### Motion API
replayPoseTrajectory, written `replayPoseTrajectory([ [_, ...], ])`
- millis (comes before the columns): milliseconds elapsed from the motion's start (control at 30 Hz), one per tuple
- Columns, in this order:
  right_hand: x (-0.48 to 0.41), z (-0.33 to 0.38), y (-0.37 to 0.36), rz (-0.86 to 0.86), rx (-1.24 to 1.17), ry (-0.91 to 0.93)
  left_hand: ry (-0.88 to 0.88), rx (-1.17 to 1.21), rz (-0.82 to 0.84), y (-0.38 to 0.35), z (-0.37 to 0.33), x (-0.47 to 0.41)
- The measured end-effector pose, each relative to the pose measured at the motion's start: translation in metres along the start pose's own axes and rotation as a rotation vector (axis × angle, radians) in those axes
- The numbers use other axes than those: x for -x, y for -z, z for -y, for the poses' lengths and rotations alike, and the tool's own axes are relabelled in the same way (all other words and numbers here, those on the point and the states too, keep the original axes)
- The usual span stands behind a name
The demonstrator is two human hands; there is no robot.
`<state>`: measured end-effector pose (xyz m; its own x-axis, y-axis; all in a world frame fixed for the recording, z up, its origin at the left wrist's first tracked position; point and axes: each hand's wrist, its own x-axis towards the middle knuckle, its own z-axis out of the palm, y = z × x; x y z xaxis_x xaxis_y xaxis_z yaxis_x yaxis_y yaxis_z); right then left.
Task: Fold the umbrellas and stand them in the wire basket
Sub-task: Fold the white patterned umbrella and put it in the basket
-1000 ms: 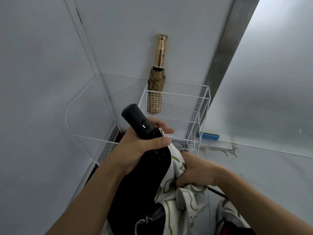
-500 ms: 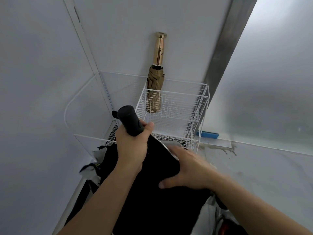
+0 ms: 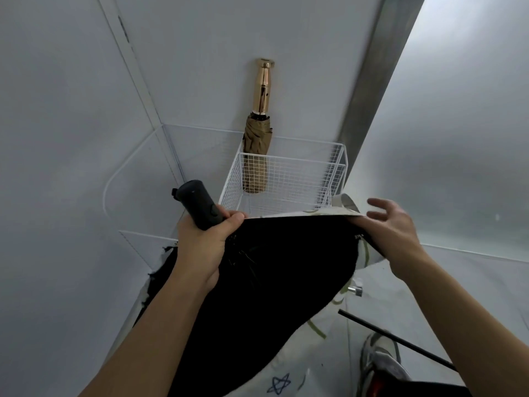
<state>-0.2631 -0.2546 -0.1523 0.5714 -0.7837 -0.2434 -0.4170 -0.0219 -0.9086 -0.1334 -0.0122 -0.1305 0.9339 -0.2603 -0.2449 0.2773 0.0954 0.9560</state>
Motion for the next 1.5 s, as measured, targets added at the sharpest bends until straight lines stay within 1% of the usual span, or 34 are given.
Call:
replayPoseTrajectory([
  [33,0.003,0.003,-0.001,0.053,-0.062,-0.085,-0.004,0.019,-0.049,0.0,0.002,-0.002],
  [100,0.007,0.005,-0.001,0.128,-0.061,-0.182,-0.022,0.032,-0.117,0.0,0.003,-0.004],
  [200,0.007,0.005,0.002,0.143,0.075,-0.165,-0.07,0.005,-0.166,0.001,0.004,-0.004],
  [267,0.008,0.006,0.002,0.257,0.122,-0.17,-0.115,-0.035,-0.177,0.001,0.004,-0.003],
  [300,0.01,0.005,-0.001,0.325,0.084,-0.171,-0.133,-0.058,-0.174,0.0,0.005,-0.003],
  [333,0.013,0.005,-0.005,0.387,-0.013,-0.166,-0.144,-0.076,-0.169,-0.001,0.005,-0.003],
  [433,0.027,0.013,-0.018,0.57,-0.476,-0.167,-0.148,-0.094,-0.163,-0.004,0.006,-0.002],
  [467,0.031,0.015,-0.022,0.607,-0.574,-0.169,-0.143,-0.087,-0.17,-0.005,0.007,-0.002],
  [500,0.035,0.015,-0.026,0.596,-0.632,-0.17,-0.134,-0.07,-0.182,-0.005,0.007,-0.002],
  [533,0.038,0.015,-0.03,0.523,-0.626,-0.157,-0.12,-0.045,-0.198,-0.005,0.007,-0.002],
  [633,0.045,0.007,-0.04,0.133,-0.355,-0.102,-0.077,0.047,-0.261,-0.004,0.006,-0.004],
  [667,0.048,0.005,-0.041,0.083,-0.34,-0.129,-0.06,0.077,-0.28,-0.004,0.005,-0.004],
  [700,0.052,0.004,-0.042,0.088,-0.376,-0.181,-0.045,0.102,-0.292,-0.005,0.005,-0.004],
  [733,0.055,0.003,-0.044,0.14,-0.431,-0.235,-0.031,0.119,-0.295,-0.005,0.004,-0.004],
  [800,0.065,0.004,-0.05,0.311,-0.491,-0.287,-0.026,0.128,-0.272,-0.008,0.004,-0.003],
  [833,0.069,0.004,-0.056,0.386,-0.492,-0.268,-0.031,0.121,-0.246,-0.009,0.004,-0.001],
  [900,0.074,0.002,-0.07,0.447,-0.455,-0.156,-0.037,0.103,-0.181,-0.015,0.005,0.005],
  [1000,0.075,-0.004,-0.088,0.451,-0.26,-0.006,-0.039,0.11,-0.103,-0.025,0.006,0.015],
  [1067,0.074,-0.007,-0.095,0.478,-0.184,0.011,-0.059,0.092,-0.076,-0.029,0.006,0.018],
  [1167,0.069,-0.008,-0.094,0.426,-0.297,-0.027,-0.059,0.095,-0.076,-0.026,0.004,0.016],
  [1200,0.066,-0.007,-0.092,0.411,-0.317,-0.014,-0.052,0.113,-0.08,-0.024,0.003,0.015],
  [1267,0.065,-0.006,-0.09,0.416,-0.232,0.09,-0.061,0.118,-0.083,-0.022,0.002,0.014],
  [1367,0.074,-0.01,-0.097,0.434,-0.033,0.23,-0.125,0.042,-0.049,-0.023,0.003,0.016],
  [1433,0.076,-0.014,-0.101,0.418,0.01,0.249,-0.17,-0.039,-0.023,-0.023,0.007,0.016],
  [1500,0.075,-0.015,-0.099,0.463,0.031,0.239,-0.211,-0.141,-0.022,-0.02,0.009,0.013],
])
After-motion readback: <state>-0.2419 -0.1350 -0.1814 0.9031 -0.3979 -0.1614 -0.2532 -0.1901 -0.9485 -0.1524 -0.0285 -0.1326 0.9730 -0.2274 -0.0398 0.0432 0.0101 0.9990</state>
